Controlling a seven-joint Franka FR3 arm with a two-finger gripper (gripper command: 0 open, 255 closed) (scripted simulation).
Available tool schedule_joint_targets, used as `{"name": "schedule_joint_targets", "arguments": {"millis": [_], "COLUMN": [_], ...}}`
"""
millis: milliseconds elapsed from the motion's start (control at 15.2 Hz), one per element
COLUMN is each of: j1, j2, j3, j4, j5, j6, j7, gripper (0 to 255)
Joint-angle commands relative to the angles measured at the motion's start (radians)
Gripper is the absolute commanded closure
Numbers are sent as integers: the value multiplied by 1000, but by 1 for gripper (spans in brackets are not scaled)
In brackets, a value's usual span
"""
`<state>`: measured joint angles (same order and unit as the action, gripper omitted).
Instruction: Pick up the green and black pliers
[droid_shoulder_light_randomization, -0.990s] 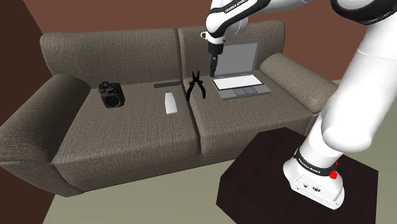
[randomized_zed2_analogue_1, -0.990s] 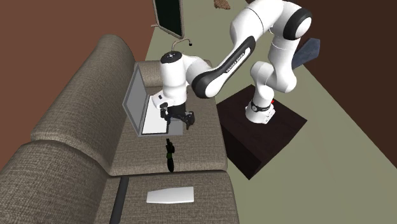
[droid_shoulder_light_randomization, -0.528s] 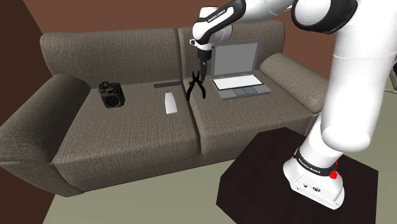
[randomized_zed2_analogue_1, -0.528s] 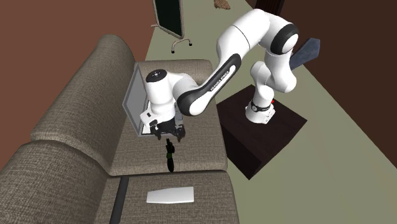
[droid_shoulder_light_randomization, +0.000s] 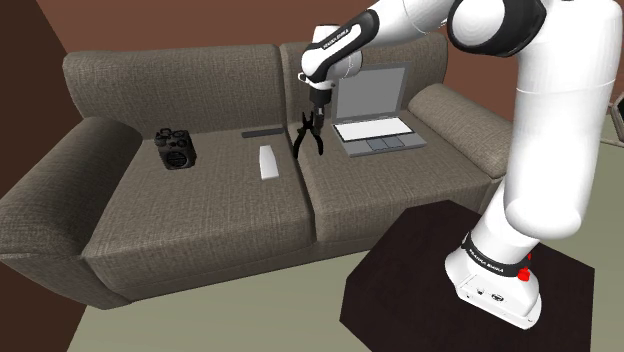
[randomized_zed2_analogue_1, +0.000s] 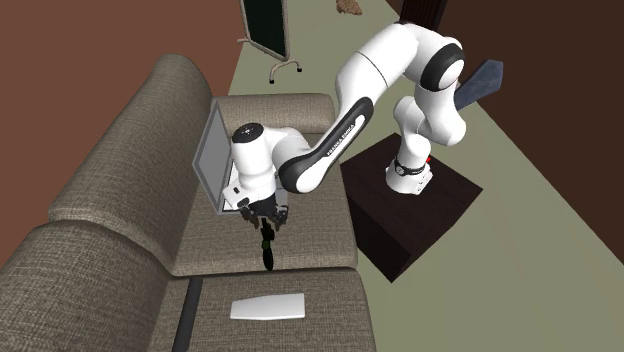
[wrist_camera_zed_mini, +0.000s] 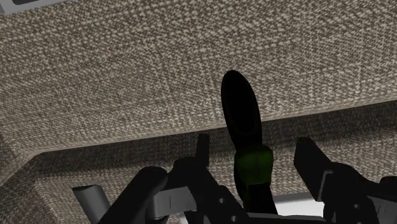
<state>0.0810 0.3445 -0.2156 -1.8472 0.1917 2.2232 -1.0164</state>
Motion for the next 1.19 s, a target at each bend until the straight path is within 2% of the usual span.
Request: {"name": "schedule_joint_targets", "arguments": {"millis": [0, 528, 1122], "j1": [0, 0, 5], "j2": [1, 0, -52], "j3": [0, 0, -8], "j4": [-1, -1, 51], "j5": [0, 0, -22], "j6": [2, 2, -100], "j7": [0, 0, 21], "gripper": [255, 255, 255]}}
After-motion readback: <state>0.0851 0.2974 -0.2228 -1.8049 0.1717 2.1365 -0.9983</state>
